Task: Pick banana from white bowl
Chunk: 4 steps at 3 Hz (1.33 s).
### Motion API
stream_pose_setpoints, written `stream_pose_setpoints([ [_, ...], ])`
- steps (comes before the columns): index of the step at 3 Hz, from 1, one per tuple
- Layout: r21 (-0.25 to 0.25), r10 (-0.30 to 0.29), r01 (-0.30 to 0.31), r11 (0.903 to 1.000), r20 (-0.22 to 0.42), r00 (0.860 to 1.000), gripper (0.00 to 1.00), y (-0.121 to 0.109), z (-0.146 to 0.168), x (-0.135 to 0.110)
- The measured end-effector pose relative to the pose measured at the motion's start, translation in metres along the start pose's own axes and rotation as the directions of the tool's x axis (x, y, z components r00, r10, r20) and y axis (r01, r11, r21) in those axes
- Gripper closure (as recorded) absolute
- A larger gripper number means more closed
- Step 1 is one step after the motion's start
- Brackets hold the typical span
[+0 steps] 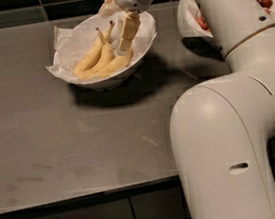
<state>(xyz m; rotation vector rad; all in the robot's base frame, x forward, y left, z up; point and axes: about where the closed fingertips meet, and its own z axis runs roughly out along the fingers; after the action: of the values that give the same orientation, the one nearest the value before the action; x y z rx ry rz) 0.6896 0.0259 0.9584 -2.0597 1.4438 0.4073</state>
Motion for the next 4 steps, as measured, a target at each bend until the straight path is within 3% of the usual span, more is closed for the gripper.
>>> stream_pose_setpoints([
  [2,-0.086,0.104,-0.102,0.991,0.017,0.994,0.18,0.02,0.032,0.03],
  [4,-0.101,0.092,-0.089,0.9909,0.021,0.996,0.19,0.008,0.051,0.029],
])
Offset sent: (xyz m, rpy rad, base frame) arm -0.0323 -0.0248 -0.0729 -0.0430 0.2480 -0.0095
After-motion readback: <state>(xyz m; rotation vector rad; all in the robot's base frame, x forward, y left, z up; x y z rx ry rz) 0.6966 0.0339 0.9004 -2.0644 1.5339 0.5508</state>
